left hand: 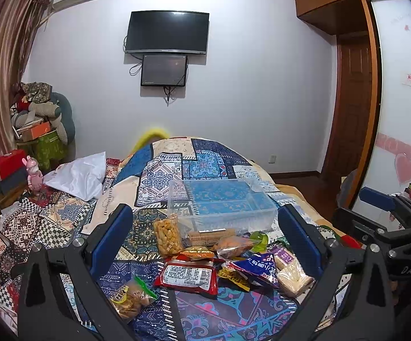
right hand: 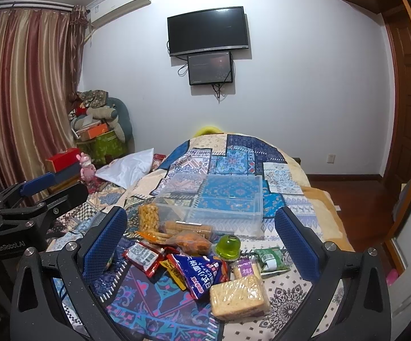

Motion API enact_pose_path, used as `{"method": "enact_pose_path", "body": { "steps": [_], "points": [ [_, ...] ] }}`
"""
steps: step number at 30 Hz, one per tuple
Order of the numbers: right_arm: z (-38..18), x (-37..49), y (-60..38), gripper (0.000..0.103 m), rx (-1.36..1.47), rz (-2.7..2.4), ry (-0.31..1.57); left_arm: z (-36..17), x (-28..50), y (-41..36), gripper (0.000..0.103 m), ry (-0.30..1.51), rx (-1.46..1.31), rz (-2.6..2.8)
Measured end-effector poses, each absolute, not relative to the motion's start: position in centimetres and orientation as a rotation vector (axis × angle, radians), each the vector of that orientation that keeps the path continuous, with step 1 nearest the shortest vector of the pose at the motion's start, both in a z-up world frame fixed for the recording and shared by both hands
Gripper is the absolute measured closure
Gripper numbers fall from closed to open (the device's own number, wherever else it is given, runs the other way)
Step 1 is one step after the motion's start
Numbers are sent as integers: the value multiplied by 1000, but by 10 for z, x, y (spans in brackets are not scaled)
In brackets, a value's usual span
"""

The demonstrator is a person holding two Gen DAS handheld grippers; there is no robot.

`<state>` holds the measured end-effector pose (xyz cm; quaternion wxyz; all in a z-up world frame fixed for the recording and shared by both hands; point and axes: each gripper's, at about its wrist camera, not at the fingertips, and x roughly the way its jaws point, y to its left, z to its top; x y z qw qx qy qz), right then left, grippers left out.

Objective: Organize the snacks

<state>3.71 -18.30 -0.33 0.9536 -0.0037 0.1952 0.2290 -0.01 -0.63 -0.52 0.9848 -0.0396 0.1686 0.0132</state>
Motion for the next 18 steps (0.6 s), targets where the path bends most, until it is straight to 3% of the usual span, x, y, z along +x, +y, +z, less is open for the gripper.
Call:
{"method": "enact_pose_path", "body": {
  "steps": [18],
  "points": [
    [-2,36,-182,0,-10,470,396,-7,2,-3,0,344,-96,29]
  ]
}}
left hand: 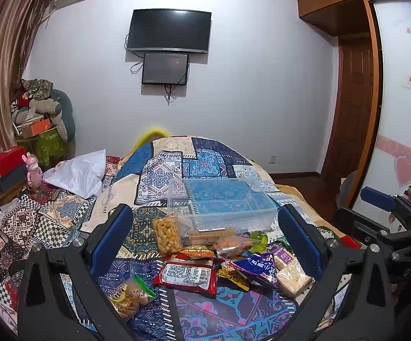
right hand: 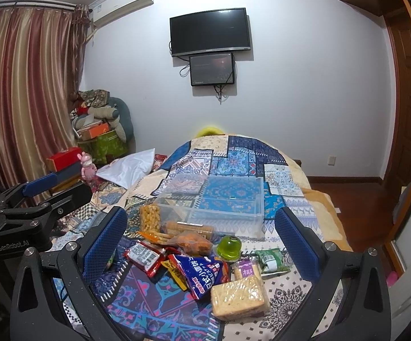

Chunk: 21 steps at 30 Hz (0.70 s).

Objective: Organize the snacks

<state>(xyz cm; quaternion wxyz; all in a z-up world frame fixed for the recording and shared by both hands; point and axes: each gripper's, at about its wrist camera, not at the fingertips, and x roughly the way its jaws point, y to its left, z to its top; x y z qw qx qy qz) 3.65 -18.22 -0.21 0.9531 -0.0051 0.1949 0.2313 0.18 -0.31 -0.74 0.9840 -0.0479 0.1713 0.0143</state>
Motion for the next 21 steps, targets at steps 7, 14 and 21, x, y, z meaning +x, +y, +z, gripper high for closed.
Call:
{"method": "enact_pose_path", "body": {
  "steps": [7,14,21],
  "points": [
    [-1,38,-184,0,-8,467,398,-9,3,-4,0,350,-101,26],
    [-2,41,-185,0,-8,464,402,-10,3,-6,0,348,-95,22],
    [-3,42,-186,0,-6,461,403,-10,3,-6,0,350,-98,18]
  ]
}}
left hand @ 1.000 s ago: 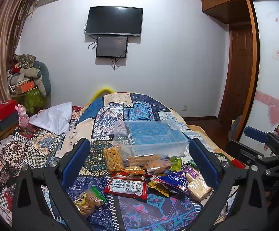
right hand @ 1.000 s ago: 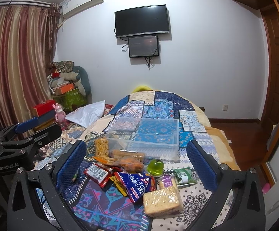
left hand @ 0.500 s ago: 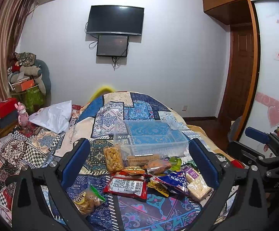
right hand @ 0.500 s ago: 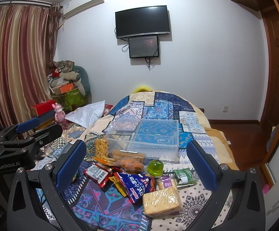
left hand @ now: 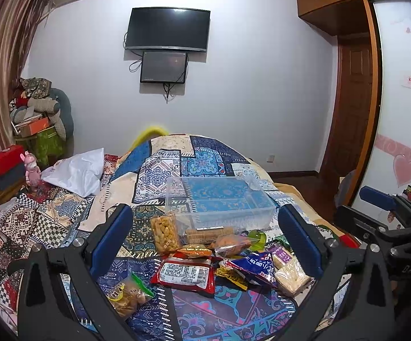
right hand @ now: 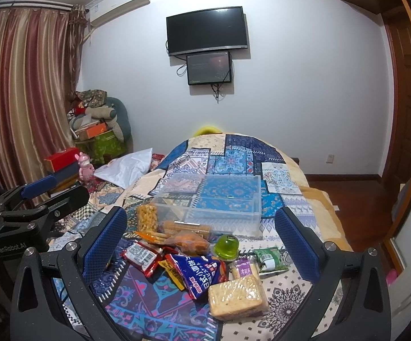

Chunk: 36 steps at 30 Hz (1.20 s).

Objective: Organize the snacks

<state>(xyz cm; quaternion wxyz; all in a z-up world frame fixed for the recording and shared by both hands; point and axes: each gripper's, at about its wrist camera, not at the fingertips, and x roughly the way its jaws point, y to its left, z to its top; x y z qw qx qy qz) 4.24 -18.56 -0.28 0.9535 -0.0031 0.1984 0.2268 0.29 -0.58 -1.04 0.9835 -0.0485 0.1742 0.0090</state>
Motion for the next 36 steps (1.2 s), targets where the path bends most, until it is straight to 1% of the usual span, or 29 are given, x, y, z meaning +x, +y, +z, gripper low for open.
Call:
{"method": "enact_pose_path", "body": {
  "steps": [16,20,21,23,25,27,29,32,36],
  "points": [
    [-7,42,-186,0,-8,453,403,-14,3,-5,0,364,-101,1],
    [-10,46,-187,0,1,454,428,-18,6,-2,0,387,-125,-19],
    [-11,48,-187,0,3,458,434,-19,7,-2,1,392,-127,-21],
    [-14,51,-188,0,8,460,450,-22,10,-1,10,407,-120,-18],
    [-16,54,-189,0,13,457,466,-27,15,0,14,432,-118,-18],
    [-18,57,-191,0,18,455,482,-31,18,4,14,449,-124,-15],
    [-22,60,-192,0,19,457,499,-37,22,9,17,468,-128,-6],
    [-27,64,-193,4,12,458,529,-48,26,16,19,499,-125,11],
    [-42,71,-195,11,-6,454,592,-67,33,31,20,556,-118,52]
  ]
}}
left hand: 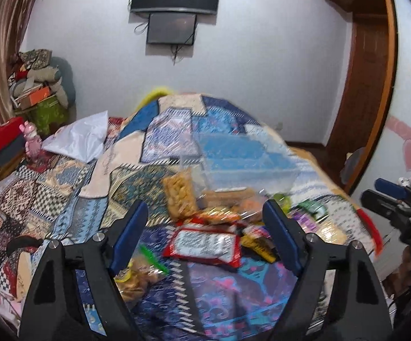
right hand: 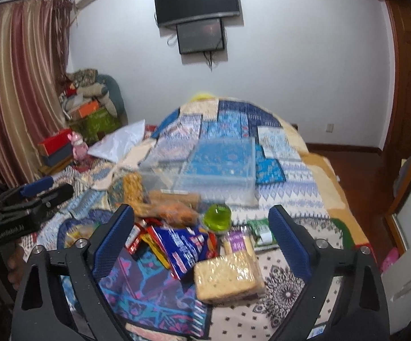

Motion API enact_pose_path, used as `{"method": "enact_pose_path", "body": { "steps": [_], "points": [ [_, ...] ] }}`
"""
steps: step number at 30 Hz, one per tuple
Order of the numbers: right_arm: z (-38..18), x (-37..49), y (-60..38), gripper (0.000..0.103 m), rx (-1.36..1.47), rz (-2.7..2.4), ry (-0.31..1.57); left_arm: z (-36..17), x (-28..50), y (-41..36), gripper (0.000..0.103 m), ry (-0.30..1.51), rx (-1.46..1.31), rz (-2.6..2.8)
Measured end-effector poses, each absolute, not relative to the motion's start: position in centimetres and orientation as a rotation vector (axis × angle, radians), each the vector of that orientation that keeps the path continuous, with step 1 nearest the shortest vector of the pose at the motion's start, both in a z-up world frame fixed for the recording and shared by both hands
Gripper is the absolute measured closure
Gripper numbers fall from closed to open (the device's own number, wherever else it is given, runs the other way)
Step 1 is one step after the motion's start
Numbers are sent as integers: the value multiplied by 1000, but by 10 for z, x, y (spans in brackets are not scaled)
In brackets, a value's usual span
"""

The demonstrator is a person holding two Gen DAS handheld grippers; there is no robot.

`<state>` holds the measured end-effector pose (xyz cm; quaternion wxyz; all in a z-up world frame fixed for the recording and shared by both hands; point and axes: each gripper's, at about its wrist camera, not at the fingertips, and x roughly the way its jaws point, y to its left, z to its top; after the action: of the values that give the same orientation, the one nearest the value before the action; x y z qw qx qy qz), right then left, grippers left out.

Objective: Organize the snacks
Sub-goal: 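Grasp the cat-ear snack bag with the left tool while the right tool grasps the wrapped bread loaf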

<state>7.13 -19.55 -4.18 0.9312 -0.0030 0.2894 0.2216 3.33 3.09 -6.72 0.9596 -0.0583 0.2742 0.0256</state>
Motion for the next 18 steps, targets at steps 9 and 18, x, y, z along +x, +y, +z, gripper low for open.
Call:
{"method": "enact_pose_path", "body": {
  "steps": [9,18],
  "points": [
    [-85,87,-213,13,-17,425,752,-120,48,74,20,706,-141,144],
    [-119,97,-225,13,20,416,890,-178,59,110,20,853,-202,209]
  ]
}}
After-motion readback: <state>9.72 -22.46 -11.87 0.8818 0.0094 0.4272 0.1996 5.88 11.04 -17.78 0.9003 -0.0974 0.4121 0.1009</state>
